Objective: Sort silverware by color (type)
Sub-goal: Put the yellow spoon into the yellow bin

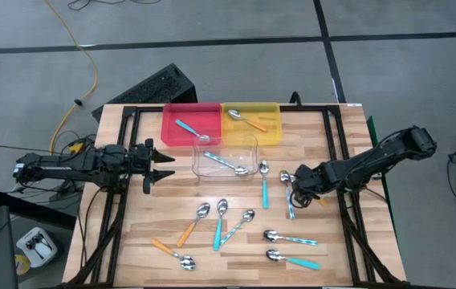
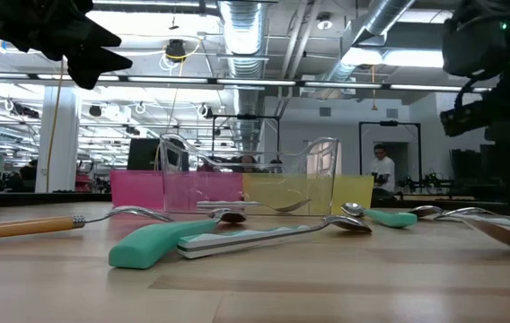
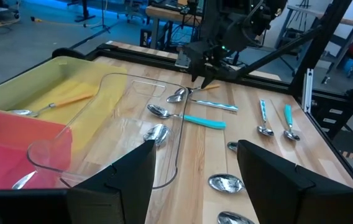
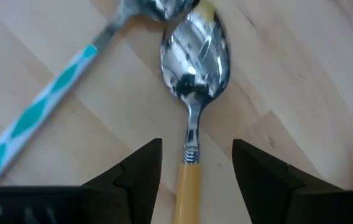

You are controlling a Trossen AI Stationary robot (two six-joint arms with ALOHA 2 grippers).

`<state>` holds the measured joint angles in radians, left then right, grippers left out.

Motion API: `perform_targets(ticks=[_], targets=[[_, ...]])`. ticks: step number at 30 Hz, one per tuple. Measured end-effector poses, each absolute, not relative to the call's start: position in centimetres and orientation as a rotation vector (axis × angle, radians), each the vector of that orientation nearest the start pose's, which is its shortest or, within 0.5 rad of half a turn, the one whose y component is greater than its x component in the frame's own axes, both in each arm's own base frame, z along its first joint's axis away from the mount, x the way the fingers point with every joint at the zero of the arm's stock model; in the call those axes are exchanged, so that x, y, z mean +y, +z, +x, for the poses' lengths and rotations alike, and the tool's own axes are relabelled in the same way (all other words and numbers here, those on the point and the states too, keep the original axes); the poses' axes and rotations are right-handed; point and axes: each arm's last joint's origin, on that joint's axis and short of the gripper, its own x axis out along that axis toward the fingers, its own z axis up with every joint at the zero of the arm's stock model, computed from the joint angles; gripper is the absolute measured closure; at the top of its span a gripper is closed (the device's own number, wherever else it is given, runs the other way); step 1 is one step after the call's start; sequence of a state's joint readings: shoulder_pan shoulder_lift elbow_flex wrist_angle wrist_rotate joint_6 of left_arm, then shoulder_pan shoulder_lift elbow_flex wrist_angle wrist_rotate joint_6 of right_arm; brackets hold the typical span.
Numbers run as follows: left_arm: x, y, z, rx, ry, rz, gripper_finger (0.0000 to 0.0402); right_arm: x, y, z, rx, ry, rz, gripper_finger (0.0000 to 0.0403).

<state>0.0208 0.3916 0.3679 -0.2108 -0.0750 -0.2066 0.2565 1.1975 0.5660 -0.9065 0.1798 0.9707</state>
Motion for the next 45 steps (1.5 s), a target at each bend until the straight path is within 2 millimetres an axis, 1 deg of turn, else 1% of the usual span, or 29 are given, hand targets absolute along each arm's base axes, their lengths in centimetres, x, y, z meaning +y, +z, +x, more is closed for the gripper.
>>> perform_targets(ticks=[5, 9, 14, 16, 19, 25, 28, 30, 33, 39, 43, 45], targets=[[0.5, 23.6, 11.6, 0.224, 0.119, -0.198, 0.0191, 3.1, 14.3, 15.1, 1.382, -0.634, 0.484, 0.0182], [0.5, 23.6, 11.6, 0.224, 0.119, -0.197, 0.0191, 2.8, 13.6, 15.0, 1.362, -0.621, 0.513, 0.0182], [0.5, 23.6, 11.6, 0.225, 0.12, -0.197, 0.0191, 2.5, 13.4, 15.0, 1.362, -0.624, 0.516, 0.0183], [0.5, 23.6, 11.6, 0.225, 0.12, -0.196, 0.0191, 2.3, 13.4, 15.1, 1.362, -0.63, 0.527, 0.019], [0.5, 23.6, 11.6, 0.225, 0.12, -0.193, 0.0191, 2.0, 13.4, 15.1, 1.365, -0.642, 0.544, 0.0217], [0.5, 23.6, 11.6, 0.226, 0.12, -0.177, 0.0191, 1.6, 13.4, 15.1, 1.36, -0.67, 0.564, 0.0293], [0.5, 23.6, 11.6, 0.226, 0.121, -0.177, 0.0191, 1.6, 13.4, 15.1, 1.347, -0.71, 0.594, 0.0327], [0.5, 23.6, 11.6, 0.226, 0.121, -0.175, 0.0191, 1.5, 13.3, 15.1, 1.331, -0.764, 0.647, 0.0342], [0.5, 23.6, 11.6, 0.226, 0.121, -0.171, 0.0191, 1.4, 13.3, 15.1, 1.308, -0.814, 0.702, 0.0345], [0.5, 23.5, 11.6, 0.239, 0.129, -0.177, 0.0191, 1.4, 13.3, 15.1, 1.295, -0.831, 0.718, 0.0345], [0.5, 23.4, 11.6, 0.243, 0.131, -0.195, 0.0191, 1.4, 13.8, 15.5, 1.281, -0.824, 0.718, 0.0345], [0.5, 23.4, 11.6, 0.24, 0.131, -0.194, 0.0191, 1.4, 14.3, 16.1, 1.243, -0.819, 0.688, 0.0345]])
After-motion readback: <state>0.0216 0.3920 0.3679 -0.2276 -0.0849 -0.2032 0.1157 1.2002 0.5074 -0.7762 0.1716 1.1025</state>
